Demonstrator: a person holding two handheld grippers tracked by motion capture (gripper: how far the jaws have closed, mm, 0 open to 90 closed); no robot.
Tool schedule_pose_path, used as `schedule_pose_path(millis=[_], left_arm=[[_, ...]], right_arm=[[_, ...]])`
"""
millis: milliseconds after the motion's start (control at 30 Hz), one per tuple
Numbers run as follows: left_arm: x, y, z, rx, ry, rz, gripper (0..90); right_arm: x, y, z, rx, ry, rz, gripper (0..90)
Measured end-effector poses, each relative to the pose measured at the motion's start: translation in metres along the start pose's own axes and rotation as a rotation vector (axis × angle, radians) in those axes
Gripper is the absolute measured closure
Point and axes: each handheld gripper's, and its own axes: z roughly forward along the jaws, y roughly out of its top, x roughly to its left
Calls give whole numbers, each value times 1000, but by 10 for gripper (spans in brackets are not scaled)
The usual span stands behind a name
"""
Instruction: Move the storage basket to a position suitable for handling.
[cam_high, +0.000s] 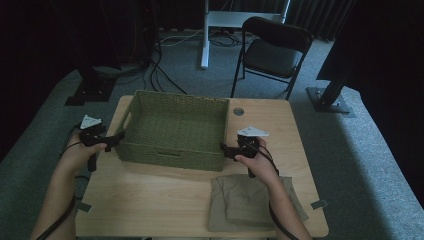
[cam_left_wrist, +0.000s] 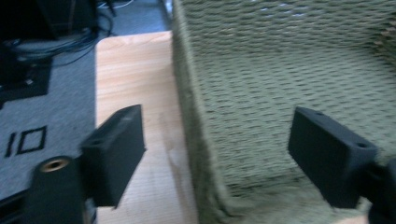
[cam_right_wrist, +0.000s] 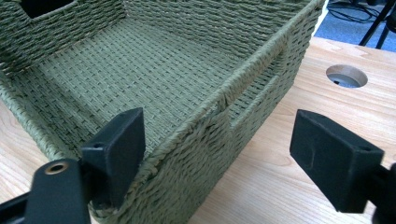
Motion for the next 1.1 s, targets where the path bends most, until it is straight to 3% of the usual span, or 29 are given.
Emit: schedule_pose_path(millis=[100,133,267,400,567,667,767,833,967,1100], left_arm=[[2,-2,4,0,22,2,263],[2,-3,6,-1,29,5,327],[4,-8,15,-2,47,-17,398],[4,-12,21,10,54,-22,449],[1,-13,24,13,58,-50,578],[-2,-12,25,17,63,-36,648],[-4,-11,26,21,57,-30,730],[-6,-11,26,24,48,-30,799],[-9,-11,26,32,66,-50,838],[-12,-12,24,31,75,-62,845]], right_arm=[[1,0,1,-2,-11,7,217],[4,1,2,2,-22,8,252],[8,2,5,8,-31,0,321],[12,1,8,15,-39,9,362],[19,1,12,23,-66,0,410],[22,-2,16,37,-70,-15,449],[22,-5,17,32,-60,35,489],[24,-4,17,42,-65,35,523],[29,-1,17,65,-90,23,577],[30,-1,17,75,-98,45,605]])
